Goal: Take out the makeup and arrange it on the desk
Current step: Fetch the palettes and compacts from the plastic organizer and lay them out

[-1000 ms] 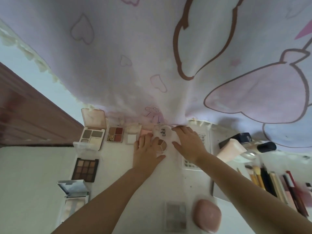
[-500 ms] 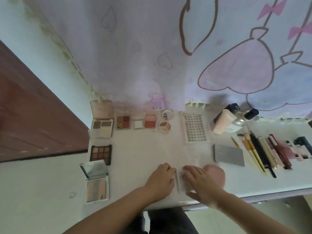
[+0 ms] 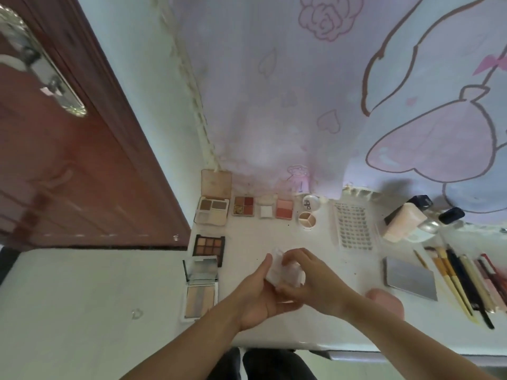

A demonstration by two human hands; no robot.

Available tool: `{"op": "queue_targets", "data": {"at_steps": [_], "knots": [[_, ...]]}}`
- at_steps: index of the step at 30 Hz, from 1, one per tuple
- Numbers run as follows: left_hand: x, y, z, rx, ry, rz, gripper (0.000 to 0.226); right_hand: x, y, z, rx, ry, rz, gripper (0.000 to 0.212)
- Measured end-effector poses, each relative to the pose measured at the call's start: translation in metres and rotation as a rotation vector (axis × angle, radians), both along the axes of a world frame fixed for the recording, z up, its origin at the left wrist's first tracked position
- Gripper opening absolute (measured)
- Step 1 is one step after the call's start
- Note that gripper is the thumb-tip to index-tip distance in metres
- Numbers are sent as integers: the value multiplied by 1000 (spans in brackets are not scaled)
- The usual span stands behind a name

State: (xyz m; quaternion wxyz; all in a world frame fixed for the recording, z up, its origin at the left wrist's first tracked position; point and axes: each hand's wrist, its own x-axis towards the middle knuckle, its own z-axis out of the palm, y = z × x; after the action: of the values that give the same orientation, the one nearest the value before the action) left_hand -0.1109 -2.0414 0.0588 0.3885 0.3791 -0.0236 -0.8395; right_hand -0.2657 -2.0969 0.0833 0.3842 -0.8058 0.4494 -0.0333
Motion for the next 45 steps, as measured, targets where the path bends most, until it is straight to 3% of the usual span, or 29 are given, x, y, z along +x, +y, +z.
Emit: {"op": "queue_targets", "data": {"at_steps": [3,6,9,12,17,21,30,34,37,42,45], "knots": [[6,3,-4,106,91,120,57,7,-23,4,160,-30,19,39],[11,1,-9,181,139,192,60,14,-55,9,403,-69,46,21],[11,-5,-18,258,109,332,57,30,-92,8,526,-166,-66,22],[9,-15,-24,345,28,514,50,53,-124,-1,454,-110,-70,19],[15,-31,-25,516,-35,751,38,96,-149,-16,282,-5,115,21],[18,-41,-18,553,-32,827,29,118,-161,-28,140,79,202,27],[12,-50,-12,594,-136,928,7,128,-168,-37,84,72,225,27],[8,-49,-1,564,-175,864,15,117,-167,-27,-12,64,242,27],[-7,-43,4,518,-273,687,15,88,-164,-15,-47,69,205,27],[-56,-39,-9,306,-391,99,19,-11,-125,12,39,116,-26,22],[-97,-39,-20,126,-491,-235,18,-83,-82,11,23,302,-117,25]]}}
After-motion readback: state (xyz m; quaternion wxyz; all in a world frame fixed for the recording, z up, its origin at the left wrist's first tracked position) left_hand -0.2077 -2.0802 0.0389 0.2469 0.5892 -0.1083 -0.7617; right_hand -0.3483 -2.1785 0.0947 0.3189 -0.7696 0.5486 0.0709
